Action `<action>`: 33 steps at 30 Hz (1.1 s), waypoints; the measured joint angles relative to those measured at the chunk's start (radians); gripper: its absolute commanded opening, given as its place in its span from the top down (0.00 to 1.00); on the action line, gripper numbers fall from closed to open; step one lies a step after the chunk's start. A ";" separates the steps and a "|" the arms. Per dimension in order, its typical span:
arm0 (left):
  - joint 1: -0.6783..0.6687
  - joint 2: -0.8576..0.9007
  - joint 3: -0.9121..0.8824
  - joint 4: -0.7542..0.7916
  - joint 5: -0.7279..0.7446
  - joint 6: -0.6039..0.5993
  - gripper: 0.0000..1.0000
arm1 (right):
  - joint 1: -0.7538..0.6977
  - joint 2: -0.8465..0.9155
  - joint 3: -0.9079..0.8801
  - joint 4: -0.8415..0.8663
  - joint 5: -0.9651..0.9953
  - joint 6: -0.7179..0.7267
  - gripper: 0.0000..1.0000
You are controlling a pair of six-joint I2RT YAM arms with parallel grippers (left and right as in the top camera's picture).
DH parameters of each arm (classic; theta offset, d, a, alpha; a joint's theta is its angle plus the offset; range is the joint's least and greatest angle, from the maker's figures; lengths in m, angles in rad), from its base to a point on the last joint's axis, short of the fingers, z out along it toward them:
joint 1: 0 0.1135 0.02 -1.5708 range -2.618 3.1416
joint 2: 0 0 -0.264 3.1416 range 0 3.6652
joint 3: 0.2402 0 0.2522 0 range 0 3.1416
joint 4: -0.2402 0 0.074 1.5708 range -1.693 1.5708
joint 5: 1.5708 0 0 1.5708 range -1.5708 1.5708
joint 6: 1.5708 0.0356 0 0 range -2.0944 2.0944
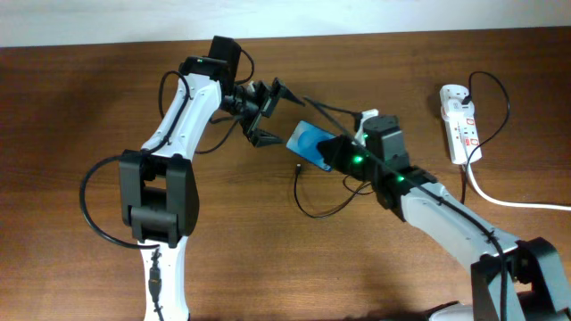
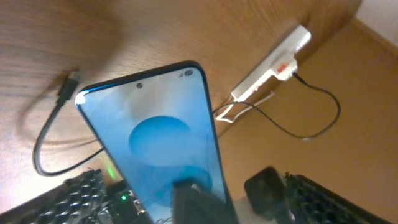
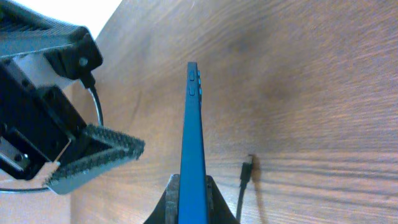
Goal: Plug charger to phone and switch on socket
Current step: 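Raise the phone with the left gripper and lift the cable end with the right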
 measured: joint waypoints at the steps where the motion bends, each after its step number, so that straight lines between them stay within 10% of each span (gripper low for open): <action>1: -0.002 0.000 -0.001 0.034 0.036 0.056 0.01 | -0.035 -0.003 0.000 0.011 -0.014 0.000 0.96; 4: -0.001 0.000 0.005 0.233 0.293 0.267 0.00 | -0.133 -0.092 -0.001 0.051 -0.014 0.039 0.96; 10: 0.000 0.000 0.005 0.364 0.398 0.329 0.00 | -0.137 -0.147 -0.007 0.272 0.193 0.583 0.96; 18: -0.019 0.000 0.007 0.820 0.265 -0.097 0.15 | 0.042 -0.034 0.015 0.376 0.408 0.810 0.96; 24: -0.071 0.000 0.007 0.843 0.219 -0.200 0.26 | 0.069 0.034 0.058 0.421 0.418 0.835 0.96; 31: -0.076 0.000 0.007 0.843 0.181 -0.246 0.77 | 0.082 0.048 0.084 0.436 0.431 0.856 0.96; 33: -0.076 0.000 0.007 0.840 0.166 -0.265 0.79 | 0.084 0.048 0.087 0.438 0.439 0.857 0.96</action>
